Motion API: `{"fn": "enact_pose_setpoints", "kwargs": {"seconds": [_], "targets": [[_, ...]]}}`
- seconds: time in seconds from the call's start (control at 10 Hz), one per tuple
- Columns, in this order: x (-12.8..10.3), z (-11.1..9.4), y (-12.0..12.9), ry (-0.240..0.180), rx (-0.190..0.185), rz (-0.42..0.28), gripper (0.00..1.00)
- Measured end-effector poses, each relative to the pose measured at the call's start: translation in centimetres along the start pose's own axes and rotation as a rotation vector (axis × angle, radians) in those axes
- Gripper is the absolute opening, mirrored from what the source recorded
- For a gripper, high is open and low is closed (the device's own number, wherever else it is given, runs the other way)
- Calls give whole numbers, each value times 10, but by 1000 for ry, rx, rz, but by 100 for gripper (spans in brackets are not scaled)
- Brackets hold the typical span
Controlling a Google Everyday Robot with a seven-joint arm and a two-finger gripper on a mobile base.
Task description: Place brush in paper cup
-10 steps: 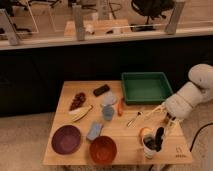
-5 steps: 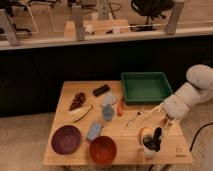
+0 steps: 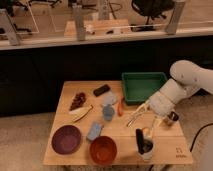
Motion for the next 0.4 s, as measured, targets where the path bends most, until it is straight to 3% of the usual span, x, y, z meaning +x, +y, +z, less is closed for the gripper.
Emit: {"fn": "enact_pose_setpoints", "kwargs": {"seconds": [0.4], "targets": [[-3, -3, -4, -1, 9, 2, 60]]}}
